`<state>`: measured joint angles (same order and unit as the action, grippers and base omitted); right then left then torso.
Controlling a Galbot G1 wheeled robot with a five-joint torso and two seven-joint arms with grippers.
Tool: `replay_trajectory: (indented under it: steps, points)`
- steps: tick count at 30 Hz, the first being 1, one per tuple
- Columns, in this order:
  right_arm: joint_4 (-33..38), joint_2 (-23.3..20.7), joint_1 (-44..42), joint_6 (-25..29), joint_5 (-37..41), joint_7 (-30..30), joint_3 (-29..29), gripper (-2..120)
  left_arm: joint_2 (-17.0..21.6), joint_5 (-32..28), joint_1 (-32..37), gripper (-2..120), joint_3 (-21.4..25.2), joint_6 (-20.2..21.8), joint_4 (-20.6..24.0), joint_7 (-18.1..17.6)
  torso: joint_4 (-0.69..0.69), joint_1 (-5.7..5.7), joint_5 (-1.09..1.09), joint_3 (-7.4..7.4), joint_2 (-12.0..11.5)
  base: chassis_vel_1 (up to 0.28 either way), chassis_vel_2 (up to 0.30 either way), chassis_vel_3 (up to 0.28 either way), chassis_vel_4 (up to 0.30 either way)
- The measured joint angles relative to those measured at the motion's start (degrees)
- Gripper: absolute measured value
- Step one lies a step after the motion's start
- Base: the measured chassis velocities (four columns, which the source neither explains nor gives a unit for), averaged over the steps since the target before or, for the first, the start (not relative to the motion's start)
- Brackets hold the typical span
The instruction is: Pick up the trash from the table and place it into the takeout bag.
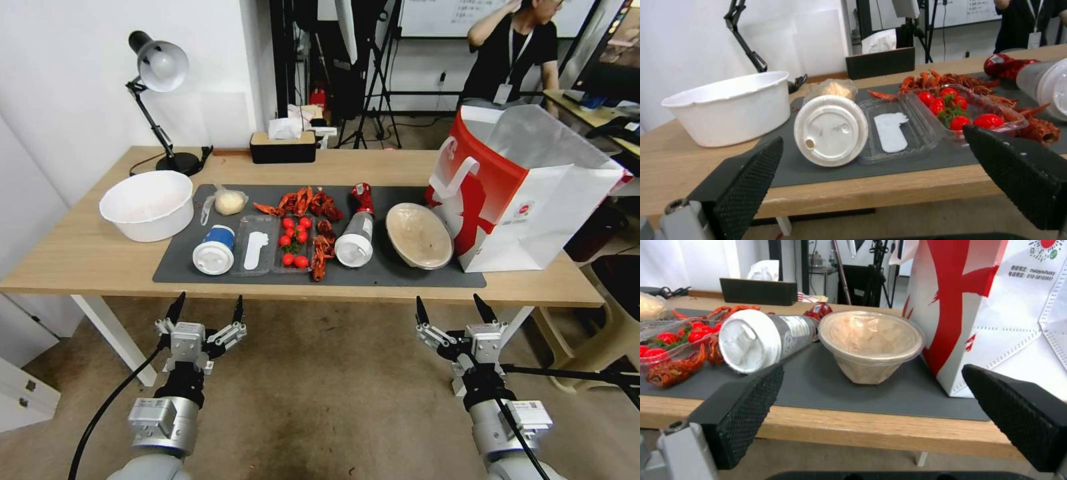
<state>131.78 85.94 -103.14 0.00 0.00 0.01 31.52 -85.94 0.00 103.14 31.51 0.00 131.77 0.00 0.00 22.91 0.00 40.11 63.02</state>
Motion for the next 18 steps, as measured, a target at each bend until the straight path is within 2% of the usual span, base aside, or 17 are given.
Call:
replay_trajectory:
  steps: [18]
  points:
    - [0.0,0.0,0.0,0.0,0.0,0.0,0.0,100,0.0,0.0,0.0,100,0.0,0.0,0.0,0.0,0.00,0.00,0.00,0.00,0.0,0.000,0.000,0.000,0.000]
